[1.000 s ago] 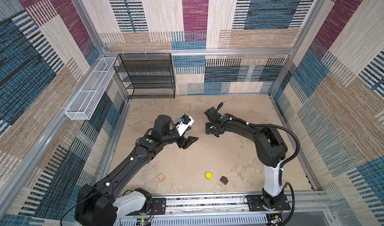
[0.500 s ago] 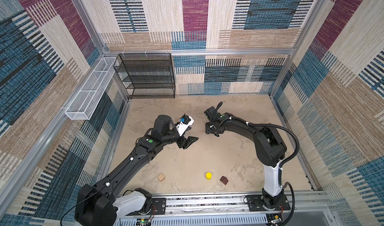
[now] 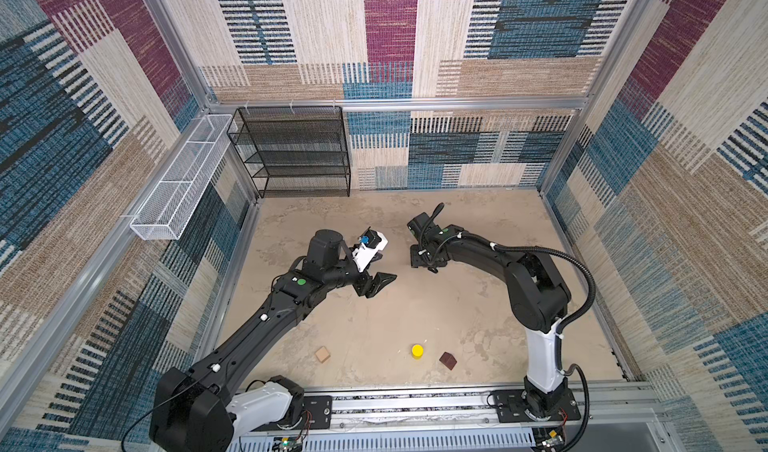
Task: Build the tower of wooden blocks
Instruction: 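Lower the long wooden block with the right gripper onto the cow block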
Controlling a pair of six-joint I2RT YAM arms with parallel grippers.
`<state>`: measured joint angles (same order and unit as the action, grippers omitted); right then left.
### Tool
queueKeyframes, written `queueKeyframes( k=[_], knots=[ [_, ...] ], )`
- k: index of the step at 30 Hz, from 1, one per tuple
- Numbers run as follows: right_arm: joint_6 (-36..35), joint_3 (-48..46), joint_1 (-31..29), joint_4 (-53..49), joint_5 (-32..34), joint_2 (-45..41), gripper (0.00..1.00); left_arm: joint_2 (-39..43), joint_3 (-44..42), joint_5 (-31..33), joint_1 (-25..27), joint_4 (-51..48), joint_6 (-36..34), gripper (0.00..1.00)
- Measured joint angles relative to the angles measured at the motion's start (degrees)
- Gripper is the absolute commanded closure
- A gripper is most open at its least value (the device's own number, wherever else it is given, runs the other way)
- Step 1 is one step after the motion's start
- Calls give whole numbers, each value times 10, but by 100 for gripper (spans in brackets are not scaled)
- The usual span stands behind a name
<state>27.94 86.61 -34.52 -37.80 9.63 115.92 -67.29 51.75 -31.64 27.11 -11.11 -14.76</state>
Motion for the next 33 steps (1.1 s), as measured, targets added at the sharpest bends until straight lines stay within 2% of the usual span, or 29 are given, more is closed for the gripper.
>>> queueKeyframes(
  k=[17, 24, 33],
  knots=[
    [0, 9, 3, -6, 9, 5, 52, 0, 0, 0, 0, 0, 0, 23],
    [0, 11, 4, -6, 9, 5, 41, 0, -1, 0, 0, 0, 0, 23],
    [-2, 11, 4, -6, 9, 5, 36, 0, -1, 0, 0, 0, 0, 23]
  ],
)
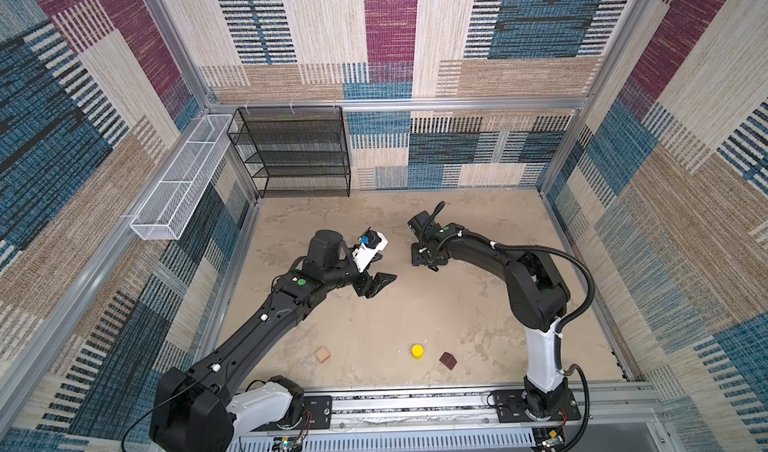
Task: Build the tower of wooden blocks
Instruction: 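Lower the long wooden block with the right gripper onto the cow block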
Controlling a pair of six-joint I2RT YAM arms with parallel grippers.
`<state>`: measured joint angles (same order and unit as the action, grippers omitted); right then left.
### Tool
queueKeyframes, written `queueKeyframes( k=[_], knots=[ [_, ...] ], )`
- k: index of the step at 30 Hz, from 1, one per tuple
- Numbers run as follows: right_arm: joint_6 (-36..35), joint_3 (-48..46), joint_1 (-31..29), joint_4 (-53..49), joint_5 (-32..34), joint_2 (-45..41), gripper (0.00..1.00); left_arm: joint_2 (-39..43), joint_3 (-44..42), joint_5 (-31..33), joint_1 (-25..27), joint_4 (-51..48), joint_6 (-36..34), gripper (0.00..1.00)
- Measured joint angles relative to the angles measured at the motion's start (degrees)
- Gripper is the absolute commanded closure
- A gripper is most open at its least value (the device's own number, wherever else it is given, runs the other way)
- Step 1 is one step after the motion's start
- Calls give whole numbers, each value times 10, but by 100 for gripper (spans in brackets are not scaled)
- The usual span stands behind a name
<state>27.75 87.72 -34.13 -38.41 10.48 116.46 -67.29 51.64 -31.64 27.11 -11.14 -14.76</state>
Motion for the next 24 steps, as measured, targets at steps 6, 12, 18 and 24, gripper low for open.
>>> queueKeyframes(
  k=[6, 12, 18, 24],
  knots=[
    [-2, 0, 0, 0, 0, 0, 36, 1, 0, 0, 0, 0, 0, 24],
    [-2, -2, 1, 0, -9, 0, 32, 1, 0, 2, 0, 0, 0, 24],
    [-2, -3, 3, 1, -16, 0, 31, 2, 0, 2, -1, 0, 0, 24],
    [-2, -4, 4, 2, -20, 0, 33, 2, 0, 2, -1, 0, 0, 24]
  ],
)
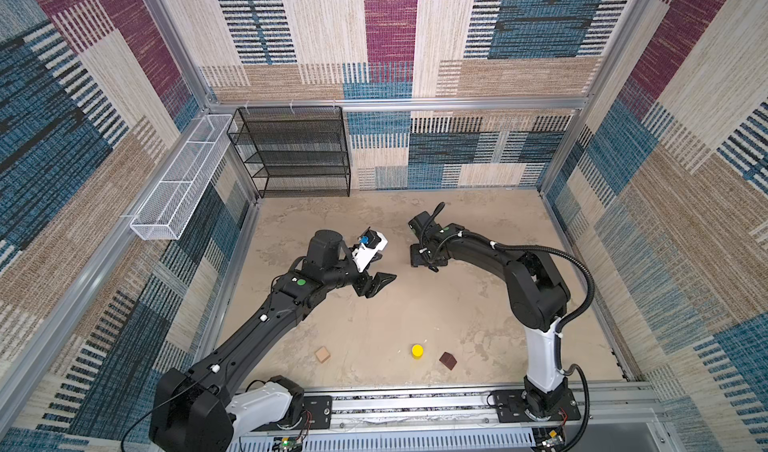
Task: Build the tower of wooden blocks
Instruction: 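Lower the long wooden block with the right gripper onto the cow block, then open the right gripper to release the wooden block on the stack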
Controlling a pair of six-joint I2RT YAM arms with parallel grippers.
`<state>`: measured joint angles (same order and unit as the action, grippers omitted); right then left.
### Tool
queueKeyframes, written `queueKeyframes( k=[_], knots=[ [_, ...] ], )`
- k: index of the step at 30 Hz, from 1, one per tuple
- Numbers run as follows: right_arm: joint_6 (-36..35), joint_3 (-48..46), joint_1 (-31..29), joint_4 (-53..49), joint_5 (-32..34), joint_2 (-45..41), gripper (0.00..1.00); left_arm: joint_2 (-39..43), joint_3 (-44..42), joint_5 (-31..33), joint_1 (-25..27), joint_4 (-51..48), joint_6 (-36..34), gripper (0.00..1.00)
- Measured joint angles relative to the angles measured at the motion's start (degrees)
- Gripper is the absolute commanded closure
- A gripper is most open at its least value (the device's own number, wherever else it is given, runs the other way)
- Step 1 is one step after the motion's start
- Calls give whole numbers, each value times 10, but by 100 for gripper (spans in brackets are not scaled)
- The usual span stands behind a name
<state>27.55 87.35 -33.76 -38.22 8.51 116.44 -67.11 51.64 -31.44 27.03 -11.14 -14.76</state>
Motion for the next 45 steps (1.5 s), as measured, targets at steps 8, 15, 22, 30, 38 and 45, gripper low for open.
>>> queueKeyframes(
  k=[8, 15, 22, 30, 38, 45],
  knots=[
    [0, 0, 1, 0, 1, 0, 34, 0, 0, 0, 0, 0, 0, 24],
    [0, 0, 2, 0, 1, 0, 34, 0, 0, 0, 0, 0, 0, 24],
    [0, 1, 2, 0, 1, 1, 34, 0, 0, 0, 0, 0, 0, 24],
    [0, 4, 2, 0, 1, 2, 33, 0, 0, 0, 0, 0, 0, 24],
    [0, 4, 3, 0, 1, 4, 27, 0, 0, 0, 0, 0, 0, 24],
    [0, 4, 3, 0, 1, 4, 27, 0, 0, 0, 0, 0, 0, 24]
  ],
)
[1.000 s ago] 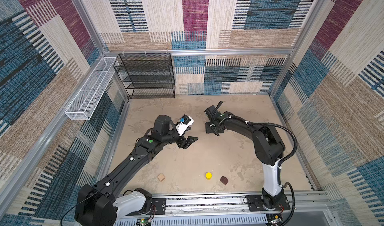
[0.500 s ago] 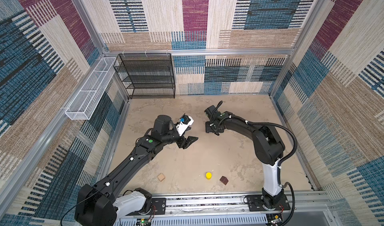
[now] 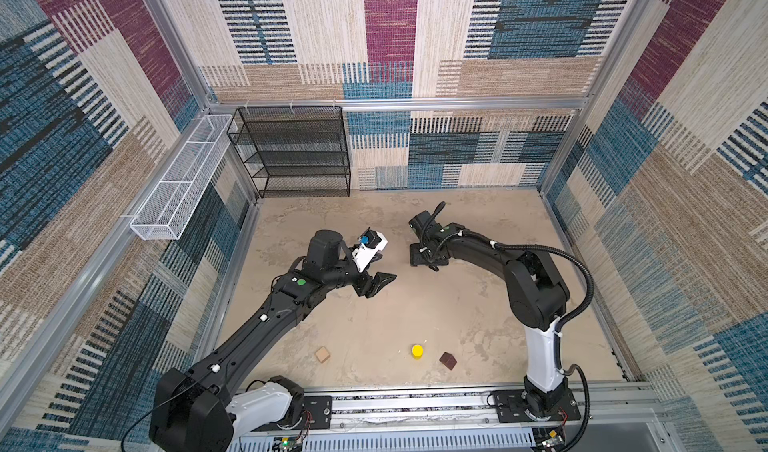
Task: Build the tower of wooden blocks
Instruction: 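Open the right gripper to release the wooden block on the stack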
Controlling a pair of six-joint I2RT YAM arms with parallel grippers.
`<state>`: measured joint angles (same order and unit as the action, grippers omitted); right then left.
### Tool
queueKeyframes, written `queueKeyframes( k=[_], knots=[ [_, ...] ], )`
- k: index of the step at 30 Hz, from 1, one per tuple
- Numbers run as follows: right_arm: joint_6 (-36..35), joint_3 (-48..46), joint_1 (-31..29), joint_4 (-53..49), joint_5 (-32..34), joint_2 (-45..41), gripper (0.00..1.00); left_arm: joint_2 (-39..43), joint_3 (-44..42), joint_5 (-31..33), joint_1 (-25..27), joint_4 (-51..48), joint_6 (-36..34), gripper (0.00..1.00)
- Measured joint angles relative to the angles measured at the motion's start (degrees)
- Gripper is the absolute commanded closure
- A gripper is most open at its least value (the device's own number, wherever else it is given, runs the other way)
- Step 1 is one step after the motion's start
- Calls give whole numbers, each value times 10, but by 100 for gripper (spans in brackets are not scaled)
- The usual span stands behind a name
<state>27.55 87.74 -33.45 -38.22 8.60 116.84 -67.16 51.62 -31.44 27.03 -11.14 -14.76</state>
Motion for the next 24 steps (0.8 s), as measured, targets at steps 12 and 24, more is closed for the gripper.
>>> queueKeyframes(
  k=[12, 24],
  knots=[
    [-4, 4, 0, 0, -1, 0, 0, 0, 0, 0, 0, 0, 0, 24],
    [-4, 4, 0, -1, -11, -26, 0, 5, -2, 12, 0, 0, 0, 24]
  ],
)
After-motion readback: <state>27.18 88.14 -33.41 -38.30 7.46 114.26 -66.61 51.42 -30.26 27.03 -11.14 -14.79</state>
